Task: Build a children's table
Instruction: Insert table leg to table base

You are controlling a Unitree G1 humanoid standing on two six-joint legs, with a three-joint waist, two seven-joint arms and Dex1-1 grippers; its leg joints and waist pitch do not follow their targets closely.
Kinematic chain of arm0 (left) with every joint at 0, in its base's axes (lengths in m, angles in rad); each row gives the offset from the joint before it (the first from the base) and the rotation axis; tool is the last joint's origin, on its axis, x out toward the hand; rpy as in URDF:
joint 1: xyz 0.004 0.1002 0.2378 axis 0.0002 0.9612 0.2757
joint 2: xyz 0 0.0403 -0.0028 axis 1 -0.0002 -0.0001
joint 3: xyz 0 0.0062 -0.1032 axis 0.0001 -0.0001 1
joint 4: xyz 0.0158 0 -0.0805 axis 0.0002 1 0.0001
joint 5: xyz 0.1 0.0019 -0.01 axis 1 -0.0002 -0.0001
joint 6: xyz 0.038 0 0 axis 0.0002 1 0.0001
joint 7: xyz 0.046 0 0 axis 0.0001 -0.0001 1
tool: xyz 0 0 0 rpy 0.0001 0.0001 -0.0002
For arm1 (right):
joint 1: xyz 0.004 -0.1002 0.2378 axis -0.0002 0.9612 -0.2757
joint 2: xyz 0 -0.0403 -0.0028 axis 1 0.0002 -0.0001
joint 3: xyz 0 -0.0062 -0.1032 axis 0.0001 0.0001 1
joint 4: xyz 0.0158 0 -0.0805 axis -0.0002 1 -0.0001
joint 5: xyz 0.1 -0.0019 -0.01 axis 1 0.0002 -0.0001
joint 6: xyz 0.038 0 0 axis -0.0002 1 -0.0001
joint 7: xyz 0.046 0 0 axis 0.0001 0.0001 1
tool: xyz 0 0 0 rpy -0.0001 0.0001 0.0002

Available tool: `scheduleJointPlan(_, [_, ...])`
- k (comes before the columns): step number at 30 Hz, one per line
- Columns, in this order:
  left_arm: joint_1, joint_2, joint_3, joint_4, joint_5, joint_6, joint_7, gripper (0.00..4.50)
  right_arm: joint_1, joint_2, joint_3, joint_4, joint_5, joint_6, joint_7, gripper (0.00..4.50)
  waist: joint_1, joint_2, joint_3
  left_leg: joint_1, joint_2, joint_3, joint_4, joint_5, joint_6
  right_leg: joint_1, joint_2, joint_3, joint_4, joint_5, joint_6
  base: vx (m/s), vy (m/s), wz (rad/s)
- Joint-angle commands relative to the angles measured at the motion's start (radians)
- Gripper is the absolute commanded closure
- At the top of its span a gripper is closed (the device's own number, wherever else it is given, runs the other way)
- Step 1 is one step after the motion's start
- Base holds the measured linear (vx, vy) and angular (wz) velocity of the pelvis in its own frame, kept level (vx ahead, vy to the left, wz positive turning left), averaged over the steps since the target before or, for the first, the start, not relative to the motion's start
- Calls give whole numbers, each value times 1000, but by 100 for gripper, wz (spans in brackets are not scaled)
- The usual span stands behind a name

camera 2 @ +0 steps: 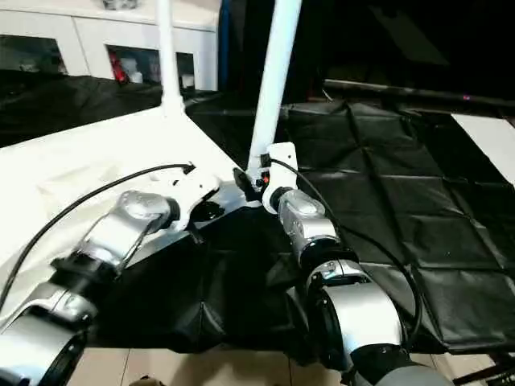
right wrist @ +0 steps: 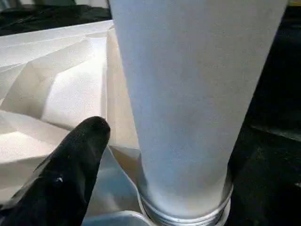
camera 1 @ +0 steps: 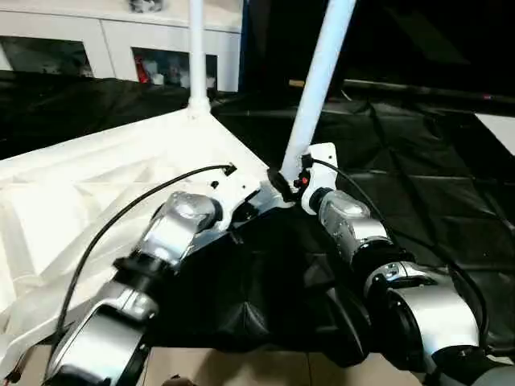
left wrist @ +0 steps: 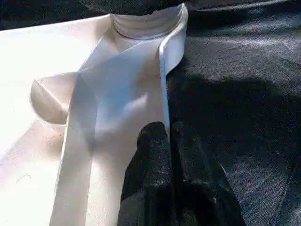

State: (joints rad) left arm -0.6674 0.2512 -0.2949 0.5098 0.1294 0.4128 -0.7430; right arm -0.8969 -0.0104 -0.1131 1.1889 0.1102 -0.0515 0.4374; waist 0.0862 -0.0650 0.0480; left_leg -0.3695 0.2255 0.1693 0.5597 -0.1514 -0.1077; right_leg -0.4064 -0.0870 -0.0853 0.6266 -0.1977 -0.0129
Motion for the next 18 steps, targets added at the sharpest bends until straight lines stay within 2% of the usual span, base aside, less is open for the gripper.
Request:
scheduleJointPlan(1, [-13, -16, -18, -68, -28, -52, -42, 450, 9, 27, 36, 11, -14, 22, 63, 44, 5, 21, -65, 6, 8, 5, -59, -227, 2, 56, -51, 46, -70, -89, -210, 0, 0, 0])
scheduleJointPlan(8, [30, 26, -17, -131, -56, -68, -113, 450, 25, -12, 69, -17, -38, 19, 185, 44, 8, 21, -64, 9, 9, 10, -55, -196, 19, 58, -51, 48, -66, -43, -235, 0, 0, 0])
scheduleJointPlan(16, [60, 77, -17, -176, -81, -80, -190, 450, 62, -60, 108, -55, -59, 17, 322, 44, 10, 21, -62, 9, 10, 10, -55, -206, 22, 58, -52, 49, -67, -74, -232, 0, 0, 0])
scheduleJointPlan(18, [79, 105, -21, -204, -95, -94, -247, 450, 79, -81, 108, -77, -51, 15, 374, 44, 10, 23, -61, 10, 10, 10, -55, -208, 23, 58, -53, 49, -68, -77, -233, 0, 0, 0])
